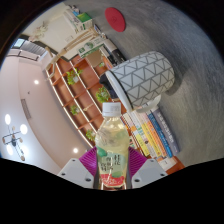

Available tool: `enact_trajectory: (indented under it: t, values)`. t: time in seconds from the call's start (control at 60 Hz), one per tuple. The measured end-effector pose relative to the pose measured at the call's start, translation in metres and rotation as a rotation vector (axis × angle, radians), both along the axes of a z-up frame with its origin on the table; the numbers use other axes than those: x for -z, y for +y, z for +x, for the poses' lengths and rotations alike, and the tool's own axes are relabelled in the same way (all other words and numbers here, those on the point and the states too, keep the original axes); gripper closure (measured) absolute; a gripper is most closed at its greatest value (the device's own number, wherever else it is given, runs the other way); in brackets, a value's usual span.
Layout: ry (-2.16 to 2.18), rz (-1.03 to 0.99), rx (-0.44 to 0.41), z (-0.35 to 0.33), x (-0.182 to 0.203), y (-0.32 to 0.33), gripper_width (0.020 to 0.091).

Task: Pour water

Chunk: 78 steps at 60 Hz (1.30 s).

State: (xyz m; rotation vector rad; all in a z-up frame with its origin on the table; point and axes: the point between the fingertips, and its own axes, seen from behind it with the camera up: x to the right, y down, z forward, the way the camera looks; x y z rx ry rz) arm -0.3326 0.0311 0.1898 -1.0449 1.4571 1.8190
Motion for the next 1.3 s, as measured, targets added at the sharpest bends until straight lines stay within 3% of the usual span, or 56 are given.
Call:
enact_trajectory:
  t: [0.183,0.317,0.517,0.75,0.95,1.3]
  values:
    - [-0.142,-0.016,-0.015,0.000,0.005,-0.003,0.0727]
    - [-0.435,0.058,0.037,0.012,-0.020,-0.002,0.0726]
    - [-1.279,0.144,0.095,0.056,-0.065,0.010,0.0712]
    - [-2.045,0.035,0.224,0.152,-0.082,0.013,0.0714]
    - [-2.194,-0.132,0.249,0.238,-0.035,0.021,0.0713]
    - [-2.145,-0.223,0.069,0.282,0.087,0.042,0.0713]
